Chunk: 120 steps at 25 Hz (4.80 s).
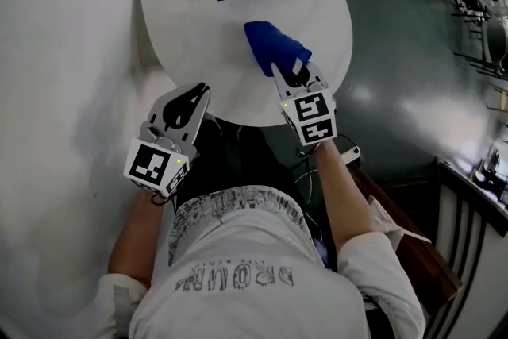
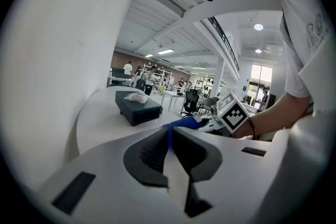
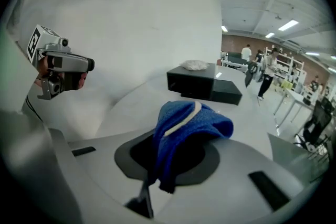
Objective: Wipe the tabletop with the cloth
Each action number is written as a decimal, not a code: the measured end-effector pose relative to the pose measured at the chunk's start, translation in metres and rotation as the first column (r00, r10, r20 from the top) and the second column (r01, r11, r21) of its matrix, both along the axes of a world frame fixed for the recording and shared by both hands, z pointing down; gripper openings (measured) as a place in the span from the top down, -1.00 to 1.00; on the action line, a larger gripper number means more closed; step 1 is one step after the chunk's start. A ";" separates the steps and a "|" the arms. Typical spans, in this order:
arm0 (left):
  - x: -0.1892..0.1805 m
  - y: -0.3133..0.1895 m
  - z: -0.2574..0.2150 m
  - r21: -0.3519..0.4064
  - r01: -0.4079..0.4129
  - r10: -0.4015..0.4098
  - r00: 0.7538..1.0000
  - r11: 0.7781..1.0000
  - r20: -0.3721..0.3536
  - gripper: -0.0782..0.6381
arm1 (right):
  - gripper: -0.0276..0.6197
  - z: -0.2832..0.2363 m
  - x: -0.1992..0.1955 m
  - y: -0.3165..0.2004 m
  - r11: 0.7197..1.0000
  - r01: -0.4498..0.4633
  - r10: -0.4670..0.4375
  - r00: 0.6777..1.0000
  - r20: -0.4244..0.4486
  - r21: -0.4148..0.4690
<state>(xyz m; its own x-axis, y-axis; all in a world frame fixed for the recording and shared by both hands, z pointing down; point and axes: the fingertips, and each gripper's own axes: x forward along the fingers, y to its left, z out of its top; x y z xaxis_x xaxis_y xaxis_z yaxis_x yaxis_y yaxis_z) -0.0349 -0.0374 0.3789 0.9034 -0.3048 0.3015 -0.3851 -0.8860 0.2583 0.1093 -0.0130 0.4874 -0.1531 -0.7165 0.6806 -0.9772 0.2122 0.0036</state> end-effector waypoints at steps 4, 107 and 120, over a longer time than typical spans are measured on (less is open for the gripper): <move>-0.038 -0.009 0.000 -0.007 0.069 -0.069 0.998 0.998 -0.003 0.67 | 0.71 -0.005 -0.059 -0.020 0.993 0.116 -0.116 0.993 0.018 0.002; 0.107 0.022 -0.058 0.121 -0.232 0.234 0.972 0.965 0.000 0.67 | 0.71 -0.038 0.079 0.094 0.974 -0.226 0.222 0.966 0.131 0.023; 0.056 0.008 -0.109 0.220 -0.165 0.181 0.982 0.961 -0.053 0.67 | 0.71 -0.138 0.050 0.060 0.949 -0.218 0.194 0.973 0.123 0.227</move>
